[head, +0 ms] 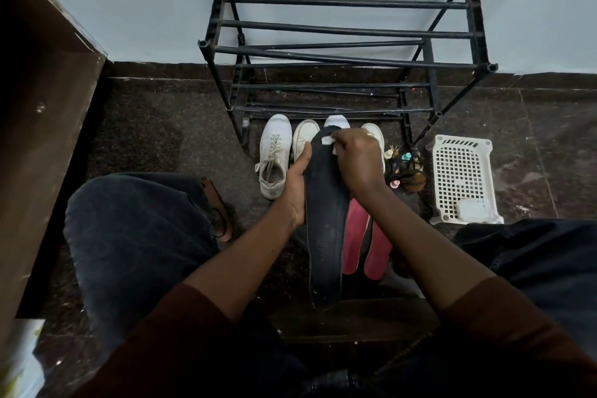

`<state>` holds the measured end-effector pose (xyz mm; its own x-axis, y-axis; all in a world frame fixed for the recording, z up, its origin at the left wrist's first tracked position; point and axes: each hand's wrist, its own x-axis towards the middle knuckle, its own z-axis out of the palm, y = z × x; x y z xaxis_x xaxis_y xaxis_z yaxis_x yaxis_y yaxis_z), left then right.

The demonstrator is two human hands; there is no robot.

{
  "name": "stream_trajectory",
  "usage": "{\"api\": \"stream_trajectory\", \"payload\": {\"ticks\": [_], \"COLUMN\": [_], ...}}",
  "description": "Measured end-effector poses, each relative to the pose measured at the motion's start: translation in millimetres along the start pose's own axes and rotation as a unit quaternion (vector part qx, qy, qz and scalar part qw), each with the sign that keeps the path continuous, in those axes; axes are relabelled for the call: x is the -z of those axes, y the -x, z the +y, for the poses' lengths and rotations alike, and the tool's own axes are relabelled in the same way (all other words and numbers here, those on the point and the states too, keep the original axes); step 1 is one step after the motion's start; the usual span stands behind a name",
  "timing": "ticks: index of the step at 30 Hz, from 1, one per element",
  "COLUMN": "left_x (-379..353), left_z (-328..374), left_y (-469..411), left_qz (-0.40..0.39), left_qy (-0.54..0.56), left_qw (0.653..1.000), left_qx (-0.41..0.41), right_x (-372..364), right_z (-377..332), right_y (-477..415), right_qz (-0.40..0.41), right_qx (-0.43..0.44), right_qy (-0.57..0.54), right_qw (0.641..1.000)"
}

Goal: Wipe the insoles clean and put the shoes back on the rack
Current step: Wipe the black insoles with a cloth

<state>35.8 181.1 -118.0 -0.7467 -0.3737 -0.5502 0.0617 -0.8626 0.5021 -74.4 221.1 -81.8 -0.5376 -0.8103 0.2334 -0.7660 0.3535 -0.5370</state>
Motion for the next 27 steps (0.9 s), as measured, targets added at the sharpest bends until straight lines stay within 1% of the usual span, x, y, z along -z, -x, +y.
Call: {"api": "stream_trajectory", "payload": {"ticks": [3, 6, 9, 11, 14, 18, 20, 24, 27], "left_x": [2, 3, 4, 3, 2, 1, 2, 5, 10], "left_z": [-1, -1, -1, -2, -5, -4, -2, 2, 4], "left_y": [0, 0, -2, -1, 1, 1, 0, -1, -4], "left_qz": [-0.009, -0.003, 0.009, 0.009, 0.004, -0.013, -0.001, -0.002, 0.017], "left_qy": [0.006, 0.014, 0.019, 0.015, 0.0, -0.002, 0.0, 0.014, 0.033], "left_qw": [1.0, 1.0, 1.0, 1.0, 1.0, 1.0, 1.0, 0.999, 0.998], "left_qx": [-0.004, -0.013, -0.008, -0.005, 0.003, -0.011, -0.02, -0.04, -0.051], "right_x": [0, 1, 0, 1, 5, 5, 4, -1, -8], "right_z": [0, 2, 7, 6, 6, 6, 4, 4, 7], "right_y": [-4, 8, 30, 42, 39, 11, 4, 14, 46], "right_qz": [0.011, -0.003, -0.057, -0.078, -0.058, -0.011, -0.006, -0.019, -0.058], "right_qx": [-0.026, 0.0, 0.038, 0.049, 0.056, 0.012, 0.015, 0.014, -0.005], "right_qy": [0.002, 0.013, 0.052, 0.066, 0.046, 0.023, 0.016, 0.035, 0.032], "right_qw": [1.0, 1.0, 0.996, 0.994, 0.996, 1.0, 1.0, 0.999, 0.998]}}
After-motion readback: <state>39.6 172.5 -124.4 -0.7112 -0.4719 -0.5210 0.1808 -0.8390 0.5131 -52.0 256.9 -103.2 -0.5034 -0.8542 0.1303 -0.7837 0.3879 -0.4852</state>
